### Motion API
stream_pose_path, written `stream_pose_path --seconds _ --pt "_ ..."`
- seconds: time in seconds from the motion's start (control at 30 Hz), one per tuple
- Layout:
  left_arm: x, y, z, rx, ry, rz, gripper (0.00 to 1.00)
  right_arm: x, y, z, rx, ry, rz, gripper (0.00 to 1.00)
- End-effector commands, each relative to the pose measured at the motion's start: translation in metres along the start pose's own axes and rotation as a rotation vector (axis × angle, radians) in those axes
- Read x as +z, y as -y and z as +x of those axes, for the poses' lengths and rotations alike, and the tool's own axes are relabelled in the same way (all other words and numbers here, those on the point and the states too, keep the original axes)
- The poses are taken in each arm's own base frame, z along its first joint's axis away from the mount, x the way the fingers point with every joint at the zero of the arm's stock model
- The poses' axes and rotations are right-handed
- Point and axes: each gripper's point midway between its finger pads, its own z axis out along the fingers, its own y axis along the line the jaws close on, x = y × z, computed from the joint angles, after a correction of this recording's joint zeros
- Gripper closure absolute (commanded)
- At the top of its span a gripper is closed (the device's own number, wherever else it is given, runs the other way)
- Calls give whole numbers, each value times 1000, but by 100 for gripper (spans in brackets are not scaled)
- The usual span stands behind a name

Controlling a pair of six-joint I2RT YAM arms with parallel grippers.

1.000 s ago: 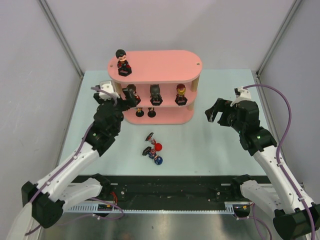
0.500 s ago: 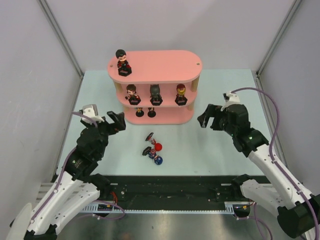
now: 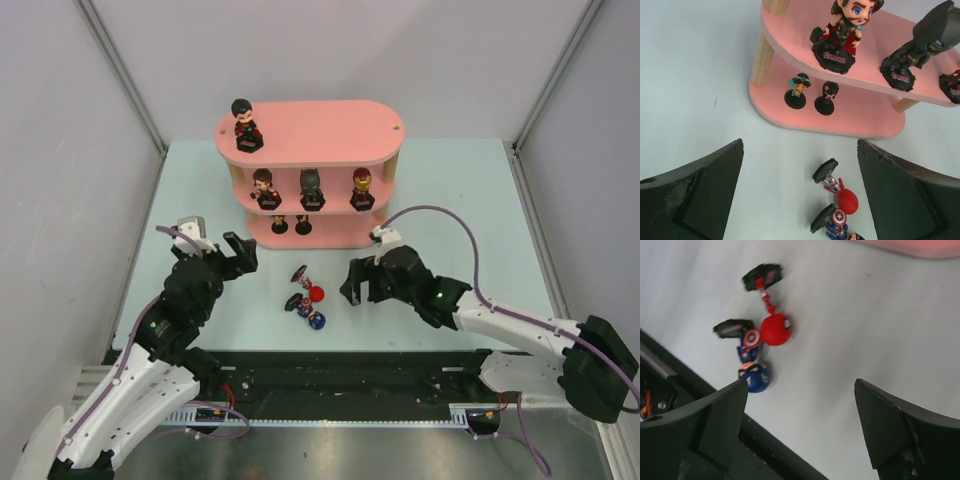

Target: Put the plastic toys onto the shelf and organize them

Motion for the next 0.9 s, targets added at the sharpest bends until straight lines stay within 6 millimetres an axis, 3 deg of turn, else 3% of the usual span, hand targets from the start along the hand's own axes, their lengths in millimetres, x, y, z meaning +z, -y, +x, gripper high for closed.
stream_pose_path --seconds 0.0,0.13,0.33,0.57,0.87 --pt "2 15 -8 -25 -1 49 0 12 -50 -6 -11 69 -125 8" --pt "4 19 -2 -19 -26 64 0 29 -63 28 1 -17 -133 9" --pt "2 17 5 -18 -44 71 0 46 -76 57 -6 -93 -175 12" --pt "2 20 7 -18 -53 83 0 62 -83 70 21 -124 -212 20" --pt "4 21 11 -15 -69 89 0 66 -91 82 32 -169 -263 25"
